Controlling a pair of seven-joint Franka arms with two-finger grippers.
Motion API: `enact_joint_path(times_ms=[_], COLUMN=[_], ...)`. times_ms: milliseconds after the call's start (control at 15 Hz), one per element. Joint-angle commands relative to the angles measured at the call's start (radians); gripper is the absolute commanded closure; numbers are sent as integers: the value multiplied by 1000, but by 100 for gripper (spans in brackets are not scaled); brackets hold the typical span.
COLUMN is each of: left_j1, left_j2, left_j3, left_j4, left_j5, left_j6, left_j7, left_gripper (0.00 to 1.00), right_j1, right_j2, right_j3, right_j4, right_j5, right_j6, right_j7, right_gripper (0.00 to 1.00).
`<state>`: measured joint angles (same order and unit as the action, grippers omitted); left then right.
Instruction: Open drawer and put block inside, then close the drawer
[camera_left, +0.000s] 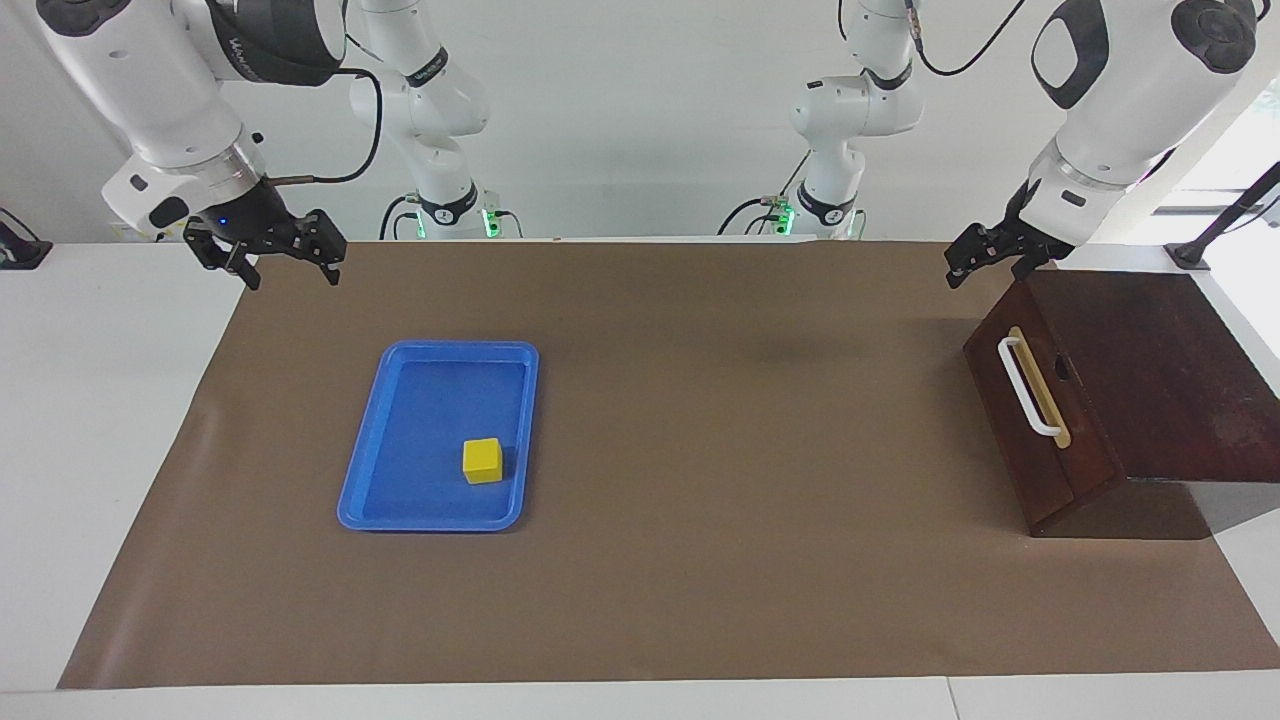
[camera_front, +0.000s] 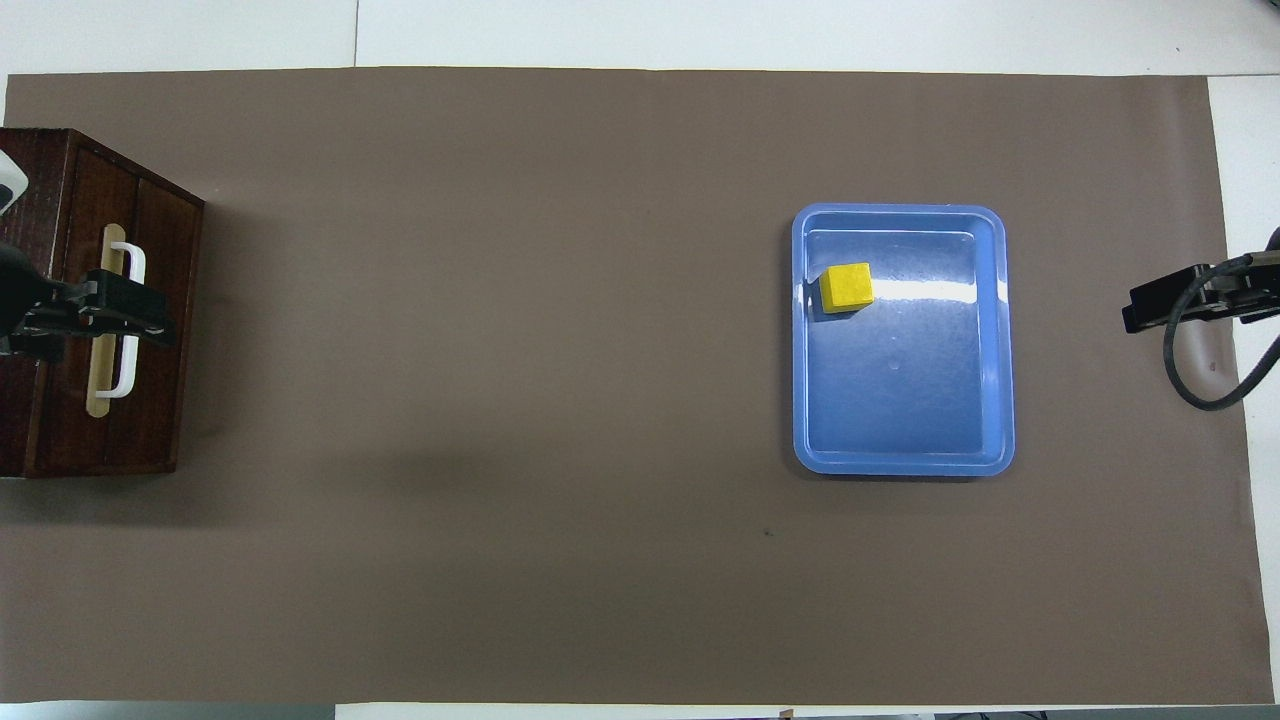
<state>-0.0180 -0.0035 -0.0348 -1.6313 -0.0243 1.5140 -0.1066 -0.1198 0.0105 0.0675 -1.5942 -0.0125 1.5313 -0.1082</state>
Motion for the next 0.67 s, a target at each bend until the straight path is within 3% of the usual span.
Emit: enact_joint_path(times_ms=[0, 267, 467, 600], left_j1=[12, 12, 12, 4], left_j2=[-26, -26, -64, -78], left_j3=[-5, -5, -5, -7], left_j4=[-30, -33, -143, -230], left_j5=[15, 15, 35, 134], left_j6=[20, 25, 158, 266], left_j7=[18, 16, 19, 25], left_gripper=[0, 0, 0, 0], right_j1=[-15, -15, -18, -20], right_j2=[0, 0, -1, -4], right_j3=[8, 8, 8, 6], right_j4=[5, 8, 7, 3], right_j5=[-17, -17, -7, -6], right_j6=[7, 7, 7, 6], right_j7=[-31, -34, -34, -79], right_gripper=[0, 0, 0, 0])
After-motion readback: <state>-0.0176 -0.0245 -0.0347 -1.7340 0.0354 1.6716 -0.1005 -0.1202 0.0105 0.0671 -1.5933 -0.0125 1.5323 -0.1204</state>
